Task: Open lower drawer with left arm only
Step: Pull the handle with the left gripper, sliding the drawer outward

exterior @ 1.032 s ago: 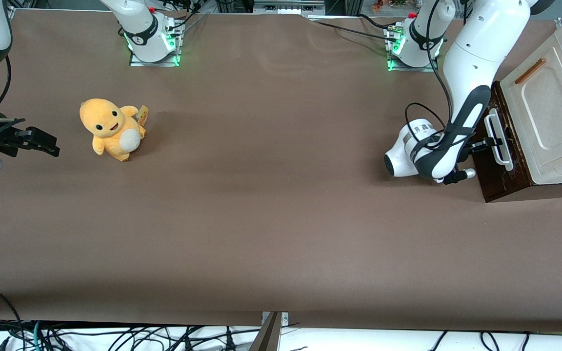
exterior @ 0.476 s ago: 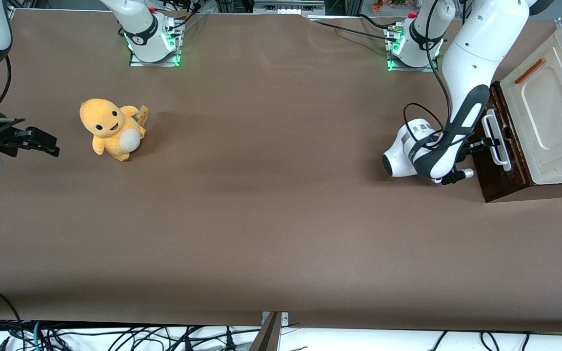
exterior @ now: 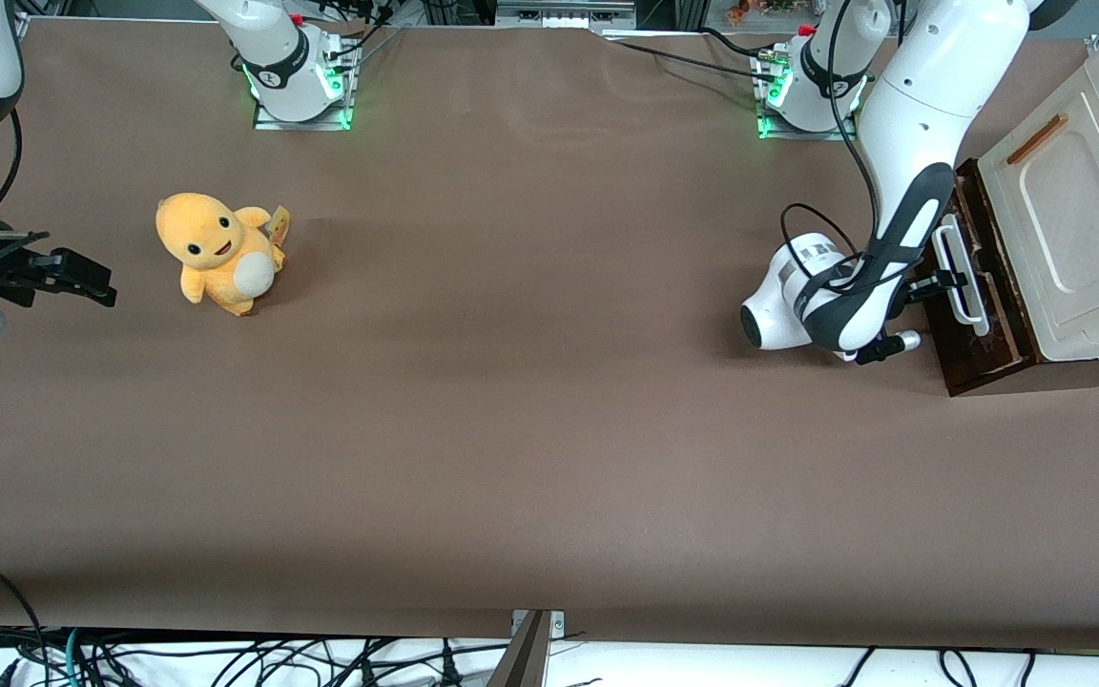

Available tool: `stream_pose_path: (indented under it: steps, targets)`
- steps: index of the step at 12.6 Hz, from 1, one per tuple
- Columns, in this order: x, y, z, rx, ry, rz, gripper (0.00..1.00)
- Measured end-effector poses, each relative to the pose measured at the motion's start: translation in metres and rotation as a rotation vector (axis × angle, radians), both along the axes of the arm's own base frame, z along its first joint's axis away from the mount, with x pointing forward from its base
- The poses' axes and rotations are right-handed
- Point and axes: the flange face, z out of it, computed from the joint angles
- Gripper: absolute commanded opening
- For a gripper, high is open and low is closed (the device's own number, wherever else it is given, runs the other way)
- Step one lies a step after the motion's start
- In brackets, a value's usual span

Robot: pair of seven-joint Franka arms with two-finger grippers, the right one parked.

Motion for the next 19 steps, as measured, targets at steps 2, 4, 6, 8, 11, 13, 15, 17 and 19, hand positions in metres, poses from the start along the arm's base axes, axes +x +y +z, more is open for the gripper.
stream_pose_path:
  steps: [2,4,6,8,11,13,15,17,19]
  targets:
    - [0.000,-0.008,0.001,-0.006,-0.002,-0.006,0.14]
    - [-0.001,-0.019,0.003,-0.014,-0.003,-0.017,0.14]
    - [-0.001,-0.027,0.004,-0.020,-0.004,-0.023,0.13]
    - [0.000,-0.034,0.006,-0.028,-0.008,-0.016,0.13]
    - [0.000,-0.044,0.010,-0.041,-0.010,-0.013,0.13]
    - [-0.002,-0.049,0.011,-0.038,-0.006,-0.017,0.13]
    - [-0.002,-0.052,0.011,-0.040,-0.005,-0.017,0.13]
    - [-0.002,-0.053,0.012,-0.041,-0.006,-0.016,0.13]
    - [-0.002,-0.054,0.012,-0.043,-0.006,-0.015,0.13]
